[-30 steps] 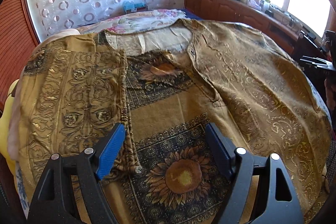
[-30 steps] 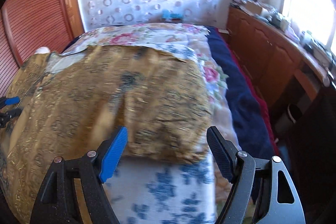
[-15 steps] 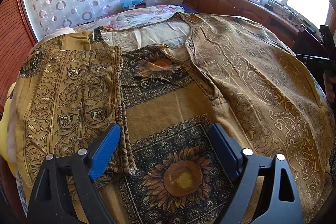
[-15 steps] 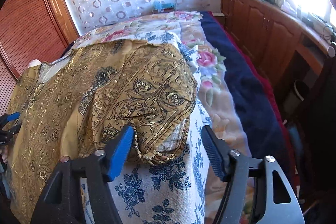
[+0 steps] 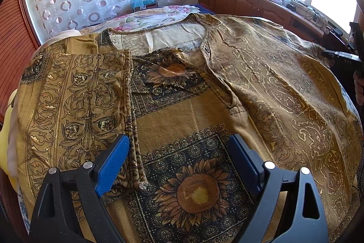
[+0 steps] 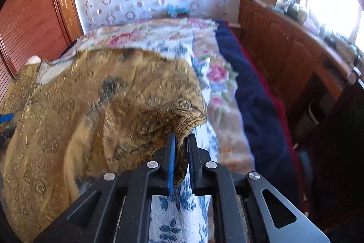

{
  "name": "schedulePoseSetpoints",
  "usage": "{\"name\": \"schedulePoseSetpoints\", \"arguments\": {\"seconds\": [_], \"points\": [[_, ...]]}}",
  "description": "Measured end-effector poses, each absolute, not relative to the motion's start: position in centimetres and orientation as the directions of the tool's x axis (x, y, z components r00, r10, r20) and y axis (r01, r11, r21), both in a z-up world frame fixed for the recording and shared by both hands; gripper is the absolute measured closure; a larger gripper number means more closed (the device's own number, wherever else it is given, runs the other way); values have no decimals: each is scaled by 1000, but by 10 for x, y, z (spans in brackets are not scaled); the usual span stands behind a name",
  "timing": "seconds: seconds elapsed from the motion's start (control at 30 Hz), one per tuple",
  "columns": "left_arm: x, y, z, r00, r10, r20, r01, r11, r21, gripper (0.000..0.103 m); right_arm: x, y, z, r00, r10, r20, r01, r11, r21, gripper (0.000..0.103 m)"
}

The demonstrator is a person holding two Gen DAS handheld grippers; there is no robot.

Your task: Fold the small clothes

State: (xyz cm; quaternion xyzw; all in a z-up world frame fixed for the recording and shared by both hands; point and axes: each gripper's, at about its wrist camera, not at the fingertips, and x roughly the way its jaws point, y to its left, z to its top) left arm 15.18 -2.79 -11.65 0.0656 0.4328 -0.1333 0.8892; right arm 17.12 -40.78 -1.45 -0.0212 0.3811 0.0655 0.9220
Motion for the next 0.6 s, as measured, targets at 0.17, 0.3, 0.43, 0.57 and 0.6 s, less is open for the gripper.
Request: {"name": "schedulePoseSetpoints", "arguments": {"seconds": [0.17,0.3,0.43,0.57,0.6], "points": [[151,-28,-116,590,-180,-787,293,956,1,14,164,-388,16,769,118,-628,-182,983,-38,97],[151,-28,-117,590,-180,-787,293,956,1,14,159,-356,39,807,166,-567,-258,962,-85,97],[151,-28,-116,590,-181,-787,294,956,0,14,141,-303,55,805,286,-520,-394,913,-108,97],[150,-28,-116,591,-181,-786,293,956,1,14,125,-261,47,738,393,-548,-521,849,-91,93],[150,-28,-116,590,-181,-787,293,956,0,14,125,-258,43,729,398,-557,-531,843,-92,81]]}}
